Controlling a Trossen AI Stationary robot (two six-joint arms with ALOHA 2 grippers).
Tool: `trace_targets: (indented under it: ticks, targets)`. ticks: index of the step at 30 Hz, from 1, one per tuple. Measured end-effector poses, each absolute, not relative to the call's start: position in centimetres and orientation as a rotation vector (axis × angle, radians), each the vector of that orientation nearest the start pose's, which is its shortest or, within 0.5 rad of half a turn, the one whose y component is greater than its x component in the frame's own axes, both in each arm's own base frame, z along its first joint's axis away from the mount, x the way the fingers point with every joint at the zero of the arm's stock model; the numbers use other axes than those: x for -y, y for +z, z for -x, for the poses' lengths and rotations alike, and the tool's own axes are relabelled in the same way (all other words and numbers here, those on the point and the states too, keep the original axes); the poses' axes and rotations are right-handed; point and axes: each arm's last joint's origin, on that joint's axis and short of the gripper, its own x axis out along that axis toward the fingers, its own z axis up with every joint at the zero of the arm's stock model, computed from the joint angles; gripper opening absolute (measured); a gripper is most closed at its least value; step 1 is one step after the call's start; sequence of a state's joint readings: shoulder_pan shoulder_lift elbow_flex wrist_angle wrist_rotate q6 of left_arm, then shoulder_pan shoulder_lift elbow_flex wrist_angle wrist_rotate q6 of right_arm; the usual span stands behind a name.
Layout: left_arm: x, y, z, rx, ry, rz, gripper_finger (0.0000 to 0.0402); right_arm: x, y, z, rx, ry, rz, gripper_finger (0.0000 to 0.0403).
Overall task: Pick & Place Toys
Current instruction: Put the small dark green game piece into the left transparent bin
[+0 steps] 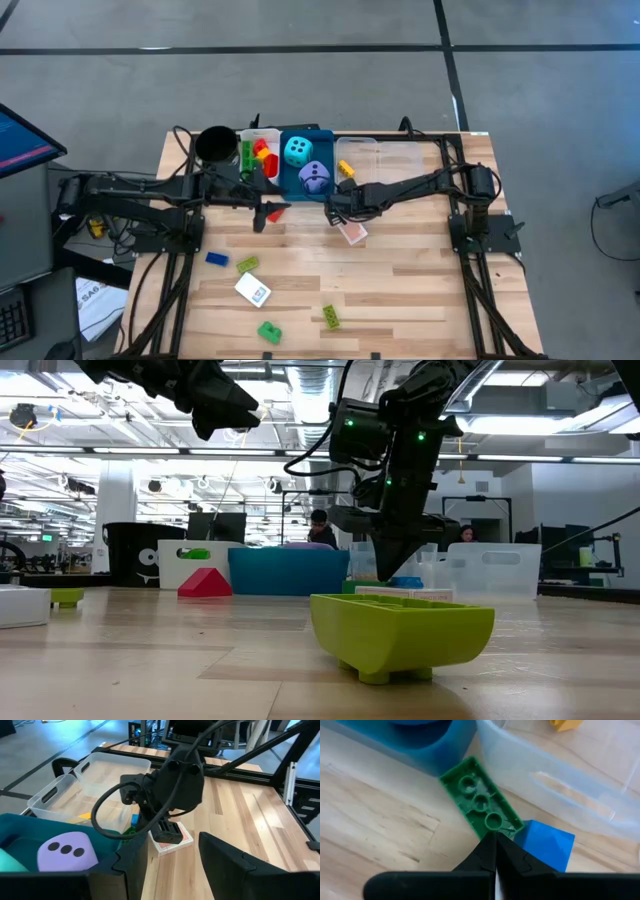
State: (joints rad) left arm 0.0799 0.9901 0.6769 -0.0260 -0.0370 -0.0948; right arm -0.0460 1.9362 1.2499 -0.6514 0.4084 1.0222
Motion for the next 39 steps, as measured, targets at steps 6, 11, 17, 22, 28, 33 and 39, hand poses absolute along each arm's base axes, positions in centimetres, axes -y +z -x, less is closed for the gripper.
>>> trace_targets:
  ticks: [6, 11, 17, 22, 28, 33, 39]
  targets:
    - [-1.3, 27.4, -21.8, -0.329, 0.109, 0.097, 0.0167, 2.7, 15.0, -36.3, -0.994, -0.985, -0.622, 0.0000]
    - [-1.3, 27.4, -21.8, -0.330, 0.107, 0.097, 0.0167, 2.4, 14.9, -36.3, -1.000, -0.974, -0.624, 0.0000]
    - [-1.3, 27.5, -21.8, -0.322, 0.107, 0.097, 0.0167, 1.8, 14.9, -36.4, -1.038, -0.919, -0.650, 0.0000]
    - [-1.3, 27.5, -21.8, -0.322, 0.107, 0.097, 0.0167, 0.8, 14.9, -36.4, -1.051, -0.888, -0.644, 0.0000]
    - [-1.3, 27.7, -21.9, -0.296, 0.109, 0.118, 0.0167, -0.7, 14.9, -36.5, -1.053, -0.848, -0.636, 0.0000]
    - [-1.3, 27.8, -21.9, -0.283, 0.108, 0.118, 0.0167, -1.9, 15.0, -36.8, -1.014, -0.820, -0.616, 0.0000]
    - [-1.3, 27.8, -21.9, -0.282, 0.108, 0.119, 0.0167, -2.0, 15.2, -36.8, -0.931, -0.894, -0.527, 0.0000]
